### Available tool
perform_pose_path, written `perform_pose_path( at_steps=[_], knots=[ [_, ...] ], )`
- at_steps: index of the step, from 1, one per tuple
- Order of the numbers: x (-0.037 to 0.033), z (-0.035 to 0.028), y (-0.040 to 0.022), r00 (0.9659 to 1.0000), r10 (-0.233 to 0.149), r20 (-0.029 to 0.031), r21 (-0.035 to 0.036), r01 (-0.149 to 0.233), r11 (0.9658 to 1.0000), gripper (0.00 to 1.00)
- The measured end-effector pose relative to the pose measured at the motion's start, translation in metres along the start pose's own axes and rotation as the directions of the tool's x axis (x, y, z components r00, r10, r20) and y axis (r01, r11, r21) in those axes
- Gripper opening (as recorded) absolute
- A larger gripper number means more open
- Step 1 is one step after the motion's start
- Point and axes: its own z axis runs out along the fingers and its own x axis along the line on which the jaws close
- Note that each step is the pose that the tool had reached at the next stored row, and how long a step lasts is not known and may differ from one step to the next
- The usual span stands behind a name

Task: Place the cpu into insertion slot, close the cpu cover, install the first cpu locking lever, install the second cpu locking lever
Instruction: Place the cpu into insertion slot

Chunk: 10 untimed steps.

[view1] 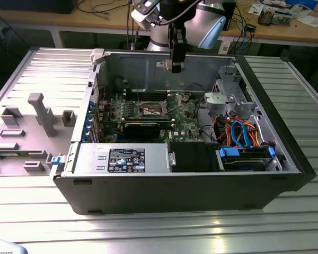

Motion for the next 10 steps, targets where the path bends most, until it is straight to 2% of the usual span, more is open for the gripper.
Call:
perform_pose_path(
  at_steps=[1, 2, 7, 10],
  knots=[
    [0.0000, 0.0002, 0.0000, 0.9993, 0.038, 0.0034, -0.0008, -0.038, 0.9993, 0.54],
    [0.0000, 0.0002, 0.0000, 0.9983, 0.058, 0.0052, -0.0012, -0.058, 0.9983, 0.54],
    [0.0000, 0.0005, 0.0000, 0.9933, 0.115, 0.0101, -0.0027, -0.115, 0.9934, 0.54],
    [0.0000, 0.0006, -0.0001, 0.9888, 0.149, 0.0130, -0.0037, -0.149, 0.9888, 0.54]
  ],
)
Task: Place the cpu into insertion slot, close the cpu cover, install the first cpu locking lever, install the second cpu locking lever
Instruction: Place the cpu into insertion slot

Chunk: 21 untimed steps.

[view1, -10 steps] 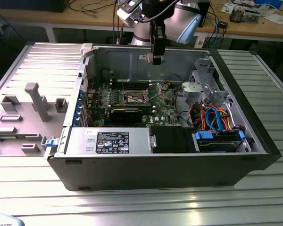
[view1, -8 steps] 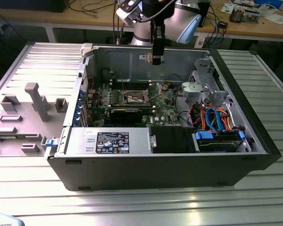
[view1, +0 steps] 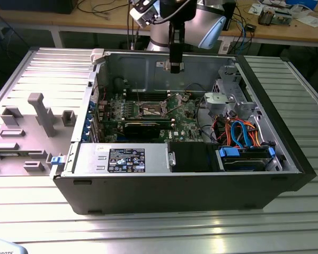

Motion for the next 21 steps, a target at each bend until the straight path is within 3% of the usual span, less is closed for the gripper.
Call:
perform_pose_path(
  at_steps=[2, 3, 16, 21],
  knots=[
    [0.0000, 0.0001, 0.0000, 0.9991, 0.043, 0.0038, -0.0008, -0.043, 0.9991, 0.54],
    [0.0000, 0.0001, 0.0000, 0.9989, 0.047, 0.0042, -0.0009, -0.047, 0.9989, 0.54],
    [0.0000, 0.0001, 0.0000, 0.9987, 0.051, 0.0046, -0.0011, -0.051, 0.9987, 0.54],
    [0.0000, 0.0003, 0.0000, 0.9966, 0.082, 0.0073, -0.0018, -0.082, 0.9966, 0.54]
  ],
)
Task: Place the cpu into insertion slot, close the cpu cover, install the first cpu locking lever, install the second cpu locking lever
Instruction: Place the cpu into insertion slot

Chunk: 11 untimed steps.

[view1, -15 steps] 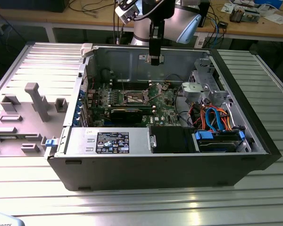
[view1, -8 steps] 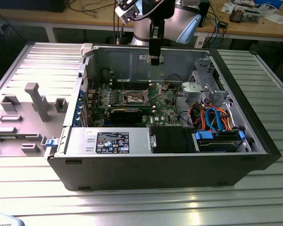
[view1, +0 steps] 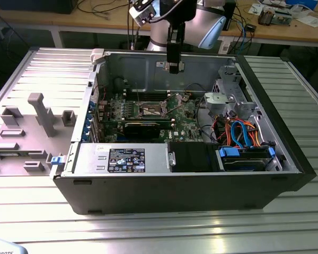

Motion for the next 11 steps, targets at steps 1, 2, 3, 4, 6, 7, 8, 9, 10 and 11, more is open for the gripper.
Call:
perform_pose_path(
  at_steps=[1, 2, 3, 4, 6, 7, 8, 9, 10, 11],
  knots=[
    [0.0000, 0.0001, 0.0000, 1.0000, 0.009, 0.0007, -0.0002, -0.009, 1.0000, 0.54],
    [0.0000, 0.0001, 0.0000, 0.9998, 0.019, 0.0016, -0.0004, -0.019, 0.9998, 0.54],
    [0.0000, 0.0002, 0.0000, 0.9996, 0.028, 0.0025, -0.0006, -0.028, 0.9996, 0.54],
    [0.0000, 0.0002, 0.0000, 0.9993, 0.038, 0.0034, -0.0007, -0.038, 0.9993, 0.54],
    [0.0000, 0.0003, 0.0000, 0.9980, 0.063, 0.0056, -0.0014, -0.063, 0.9980, 0.54],
    [0.0000, 0.0005, -0.0001, 0.9962, 0.086, 0.0075, -0.0019, -0.086, 0.9963, 0.54],
    [0.0000, 0.0005, -0.0001, 0.9947, 0.103, 0.0090, -0.0024, -0.103, 0.9947, 0.54],
    [0.0000, 0.0006, -0.0001, 0.9930, 0.118, 0.0103, -0.0028, -0.118, 0.9930, 0.54],
    [0.0000, 0.0006, -0.0001, 0.9907, 0.136, 0.0119, -0.0033, -0.136, 0.9908, 0.54],
    [-0.0001, 0.0006, -0.0001, 0.9895, 0.144, 0.0128, -0.0035, -0.144, 0.9896, 0.54]
  ],
)
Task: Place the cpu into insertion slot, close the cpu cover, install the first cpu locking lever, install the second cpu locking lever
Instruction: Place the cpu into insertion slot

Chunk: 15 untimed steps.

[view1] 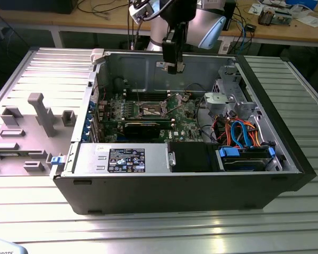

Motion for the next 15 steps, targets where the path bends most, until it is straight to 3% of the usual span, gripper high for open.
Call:
perform_pose_path(
  at_steps=[10, 14, 15],
  knots=[
    [0.0000, 0.0001, 0.0000, 1.0000, 0.009, 0.0007, -0.0002, -0.009, 1.0000, 0.54],
    [0.0000, 0.0004, 0.0000, 0.9963, 0.086, 0.0074, -0.0019, -0.086, 0.9963, 0.54],
    [0.0000, 0.0003, 0.0000, 0.9959, 0.090, 0.0078, -0.0020, -0.090, 0.9960, 0.54]
  ],
)
